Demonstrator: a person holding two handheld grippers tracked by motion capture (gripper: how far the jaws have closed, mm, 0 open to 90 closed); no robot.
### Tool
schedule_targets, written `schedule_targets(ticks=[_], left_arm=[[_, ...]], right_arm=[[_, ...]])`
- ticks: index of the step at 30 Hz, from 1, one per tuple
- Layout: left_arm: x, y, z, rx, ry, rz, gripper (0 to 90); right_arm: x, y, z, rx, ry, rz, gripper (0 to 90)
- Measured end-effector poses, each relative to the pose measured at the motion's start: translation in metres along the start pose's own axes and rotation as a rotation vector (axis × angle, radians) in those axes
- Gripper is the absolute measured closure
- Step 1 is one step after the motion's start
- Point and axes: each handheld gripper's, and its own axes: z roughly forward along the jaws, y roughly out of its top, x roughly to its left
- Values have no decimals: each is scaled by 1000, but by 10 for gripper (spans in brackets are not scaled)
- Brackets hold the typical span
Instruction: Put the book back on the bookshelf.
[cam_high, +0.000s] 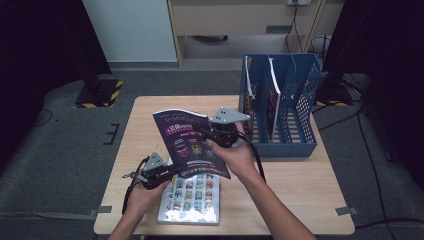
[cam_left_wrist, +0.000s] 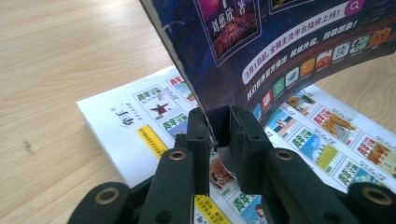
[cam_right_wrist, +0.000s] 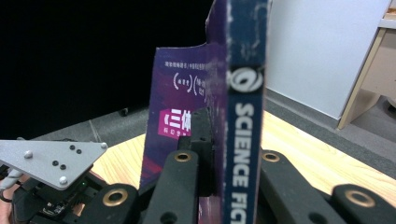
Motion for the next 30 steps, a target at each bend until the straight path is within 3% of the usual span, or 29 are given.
schedule_targets(ticks=[16, 22, 30], left_arm=[[9, 0, -10, -29, 102, -2, 812], [10, 1, -12, -36, 105, 4, 817], [10, 1, -12, -33, 107, 14, 817]], right_arm=[[-6, -8, -3, 5, -8, 18, 839], [-10, -14, -6, 1, -10, 37, 837], [-11, -14, -8, 0, 6, 29, 825]])
